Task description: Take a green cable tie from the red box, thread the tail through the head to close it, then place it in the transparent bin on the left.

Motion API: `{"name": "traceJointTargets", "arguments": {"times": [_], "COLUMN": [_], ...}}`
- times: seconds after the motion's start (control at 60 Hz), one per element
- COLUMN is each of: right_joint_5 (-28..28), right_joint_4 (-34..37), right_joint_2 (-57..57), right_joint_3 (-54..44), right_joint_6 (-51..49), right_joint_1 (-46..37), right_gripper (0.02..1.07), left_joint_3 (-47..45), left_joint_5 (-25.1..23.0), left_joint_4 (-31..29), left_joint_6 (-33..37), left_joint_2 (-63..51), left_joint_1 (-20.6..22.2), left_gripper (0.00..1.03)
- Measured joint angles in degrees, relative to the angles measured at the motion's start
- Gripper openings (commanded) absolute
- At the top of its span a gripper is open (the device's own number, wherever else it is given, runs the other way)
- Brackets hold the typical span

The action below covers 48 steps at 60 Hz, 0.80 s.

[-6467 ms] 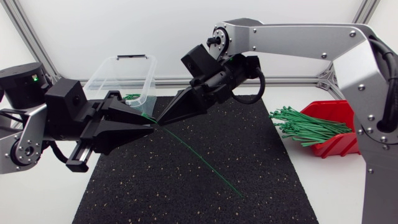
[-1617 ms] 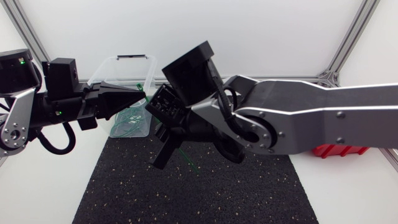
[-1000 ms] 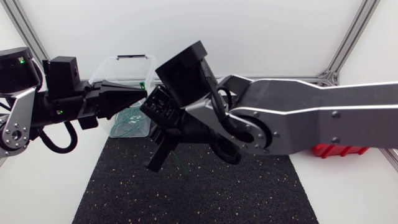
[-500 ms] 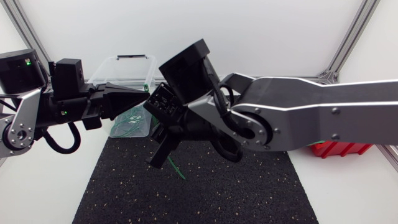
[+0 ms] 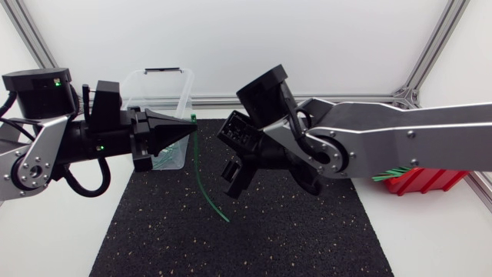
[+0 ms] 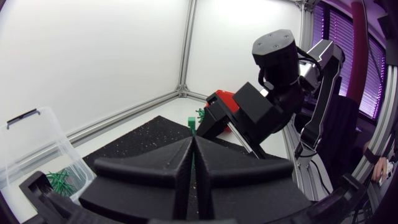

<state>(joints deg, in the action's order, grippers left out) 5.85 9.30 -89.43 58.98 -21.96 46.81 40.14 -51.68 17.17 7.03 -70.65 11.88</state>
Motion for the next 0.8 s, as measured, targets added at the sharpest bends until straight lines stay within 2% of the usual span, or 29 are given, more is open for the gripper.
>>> {"name": "traceJointTargets", "arguments": {"times": [0.167, 0.333, 0.4, 0.467, 0.65, 0.8], "right_joint_5": [0.22, 2.49, 3.67, 5.07, 13.66, 21.07], "right_joint_4": [0.04, 1.09, 1.90, 2.58, 2.62, -3.61], "right_joint_2": [1.66, 3.06, 3.67, 4.04, 4.15, 4.55], "right_joint_3": [-3.28, -5.46, -6.14, -6.71, -9.25, -11.56], "right_joint_6": [-4.09, -7.61, -9.53, -10.84, -13.00, -13.38], "right_joint_1": [-3.17, -4.50, -4.55, -4.57, -4.44, -2.38], "right_gripper": [0.86, 0.87, 0.97, 1.02, 1.02, 1.02], "left_joint_3": [1.05, 5.03, 6.40, 7.56, 10.08, 10.19], "left_joint_5": [-1.01, -2.93, -3.26, -3.89, -5.07, -5.11], "left_joint_4": [-7.74, -11.63, -14.08, -16.44, -19.17, -20.41], "left_joint_6": [1.18, 1.20, 1.20, 1.20, 1.20, 1.20], "left_joint_2": [-0.02, -0.72, -1.11, -1.46, -2.38, -2.38], "left_joint_1": [0.52, 0.17, 0.13, 0.13, -0.50, -0.50], "left_gripper": [0.03, 0.03, 0.03, 0.03, 0.03, 0.03]}}
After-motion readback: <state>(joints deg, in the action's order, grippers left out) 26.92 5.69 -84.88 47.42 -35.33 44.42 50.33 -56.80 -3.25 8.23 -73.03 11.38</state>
